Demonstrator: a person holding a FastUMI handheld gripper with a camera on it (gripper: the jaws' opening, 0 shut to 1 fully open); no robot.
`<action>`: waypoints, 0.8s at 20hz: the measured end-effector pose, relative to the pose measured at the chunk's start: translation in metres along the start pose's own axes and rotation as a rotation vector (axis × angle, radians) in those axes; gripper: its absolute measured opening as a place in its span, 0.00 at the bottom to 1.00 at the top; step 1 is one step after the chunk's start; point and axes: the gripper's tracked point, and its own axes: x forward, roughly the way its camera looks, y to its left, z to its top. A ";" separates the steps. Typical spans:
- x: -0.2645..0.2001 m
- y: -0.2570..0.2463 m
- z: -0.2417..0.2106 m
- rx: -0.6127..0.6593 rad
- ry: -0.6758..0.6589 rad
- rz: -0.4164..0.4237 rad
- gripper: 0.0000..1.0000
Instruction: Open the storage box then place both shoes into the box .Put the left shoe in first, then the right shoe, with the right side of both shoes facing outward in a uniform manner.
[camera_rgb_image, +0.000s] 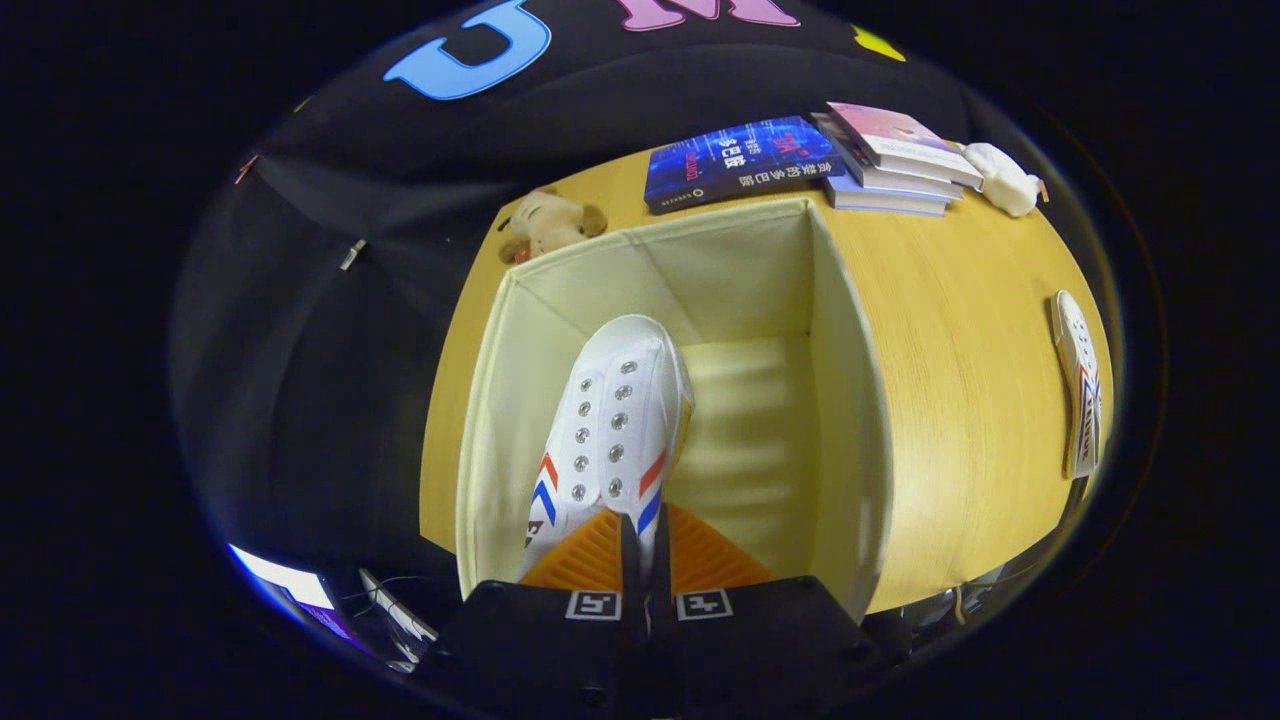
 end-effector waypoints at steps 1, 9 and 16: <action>0.008 0.000 -0.002 0.003 0.020 -0.011 0.05; 0.037 0.000 -0.011 -0.094 0.076 -0.054 0.22; -0.037 0.020 0.016 -0.126 -0.043 0.099 0.99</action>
